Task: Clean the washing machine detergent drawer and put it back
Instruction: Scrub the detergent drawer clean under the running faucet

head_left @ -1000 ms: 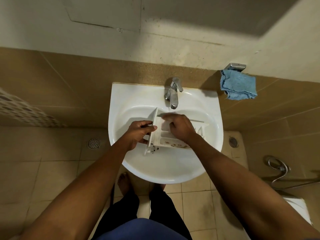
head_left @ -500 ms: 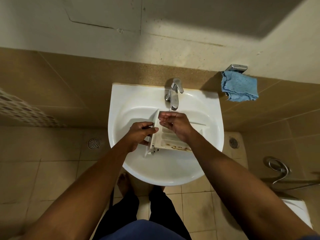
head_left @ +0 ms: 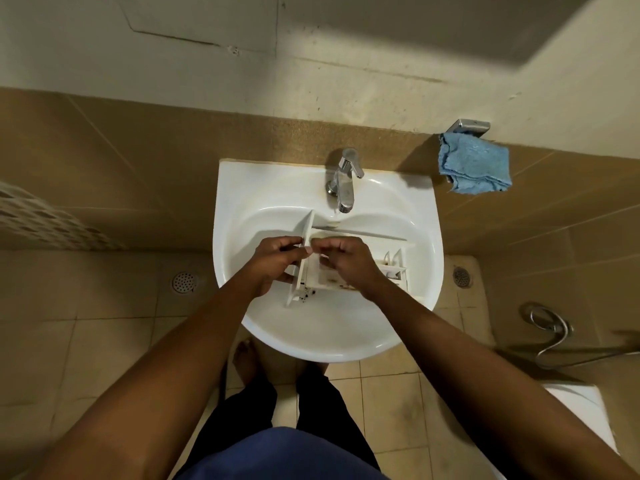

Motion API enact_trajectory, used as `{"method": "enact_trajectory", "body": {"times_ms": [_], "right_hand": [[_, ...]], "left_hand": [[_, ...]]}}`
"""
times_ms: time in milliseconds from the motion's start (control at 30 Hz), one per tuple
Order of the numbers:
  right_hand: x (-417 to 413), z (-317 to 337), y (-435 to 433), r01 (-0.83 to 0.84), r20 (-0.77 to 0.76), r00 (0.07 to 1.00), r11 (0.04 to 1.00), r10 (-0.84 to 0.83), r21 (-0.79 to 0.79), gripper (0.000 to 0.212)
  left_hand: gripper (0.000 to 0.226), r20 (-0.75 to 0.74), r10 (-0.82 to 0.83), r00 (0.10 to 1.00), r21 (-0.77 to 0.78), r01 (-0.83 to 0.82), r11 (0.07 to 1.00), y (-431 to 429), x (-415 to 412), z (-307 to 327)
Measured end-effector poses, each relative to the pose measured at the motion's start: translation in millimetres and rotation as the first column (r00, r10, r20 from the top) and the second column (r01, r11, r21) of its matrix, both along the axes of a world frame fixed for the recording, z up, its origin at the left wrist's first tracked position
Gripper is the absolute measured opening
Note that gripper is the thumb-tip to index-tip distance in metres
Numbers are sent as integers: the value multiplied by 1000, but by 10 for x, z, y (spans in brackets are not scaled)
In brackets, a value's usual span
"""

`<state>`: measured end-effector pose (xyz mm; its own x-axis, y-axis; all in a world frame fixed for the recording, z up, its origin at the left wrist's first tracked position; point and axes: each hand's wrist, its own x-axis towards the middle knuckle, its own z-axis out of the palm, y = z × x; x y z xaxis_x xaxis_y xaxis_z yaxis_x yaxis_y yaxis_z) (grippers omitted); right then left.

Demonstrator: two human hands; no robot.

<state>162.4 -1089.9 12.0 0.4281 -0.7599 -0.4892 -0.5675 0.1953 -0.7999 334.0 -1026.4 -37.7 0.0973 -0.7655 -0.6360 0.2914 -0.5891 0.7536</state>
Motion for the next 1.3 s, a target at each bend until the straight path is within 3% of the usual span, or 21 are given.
{"method": "enact_trajectory", "body": {"times_ms": [100, 233, 300, 467, 533, 600, 667, 733, 833, 900, 933, 1100, 1200, 1300], "right_hand": [[-152, 66, 271, -335, -165, 941, 875, 295, -349, 48], [-512, 5, 598, -649, -340, 761, 651, 552, -395, 59], [-503, -59, 456, -696, -393, 716, 554, 577, -456, 55], [-252, -56, 11, -582, -367, 812, 679, 454, -447, 54], [-185, -68, -109, -448, -287, 892, 765, 349, -463, 49], [-75, -86, -291, -211, -182, 973, 870, 142, -445, 39], [66, -83, -519, 197, 30, 980, 964, -194, -181, 31], [163, -53, -708, 435, 180, 866, 880, -467, 189, 24], [192, 62, -869, 429, 282, 653, 650, -703, 627, 30], [206, 69, -911, 368, 288, 537, 527, -793, 766, 38], [214, 63, -904, 358, 279, 534, 513, -798, 780, 41], [78, 18, -643, 338, 184, 757, 617, -627, 710, 42], [9, 84, -386, 216, 110, 936, 794, -333, 568, 42], [-52, 205, -31, 138, 96, 976, 891, -197, 432, 39]], "left_hand": [[50, -10, 17, 1000, 3, -17, 1000, 1, 4, -6], [52, -4, 10, 1000, 16, -10, 1000, -5, 8, -41], [49, -9, 4, 1000, 10, -4, 1000, -7, 17, -43], [39, -19, -1, 1000, -1, 1, 1000, -8, 15, 1], [47, -4, -1, 1000, 5, 1, 1000, -7, 10, 4], [50, -1, -1, 1000, 9, 1, 1000, -7, 14, -3], [50, -9, 1, 1000, 8, -1, 1000, -7, 21, -13], [51, -9, 1, 1000, 8, -1, 1000, -5, 22, -15], [52, 5, -4, 1000, 16, 4, 1000, -11, 6, -28], [52, 5, 2, 1000, 20, -2, 1000, -13, 3, -37], [52, 4, 4, 1000, 19, -4, 1000, -14, 6, -34], [53, -1, 3, 1000, 20, -3, 1000, -21, 12, -21], [54, 5, 8, 1000, 16, -8, 1000, -22, 1, -8], [49, 6, 17, 1000, 17, -17, 1000, -23, -11, 4]]}}
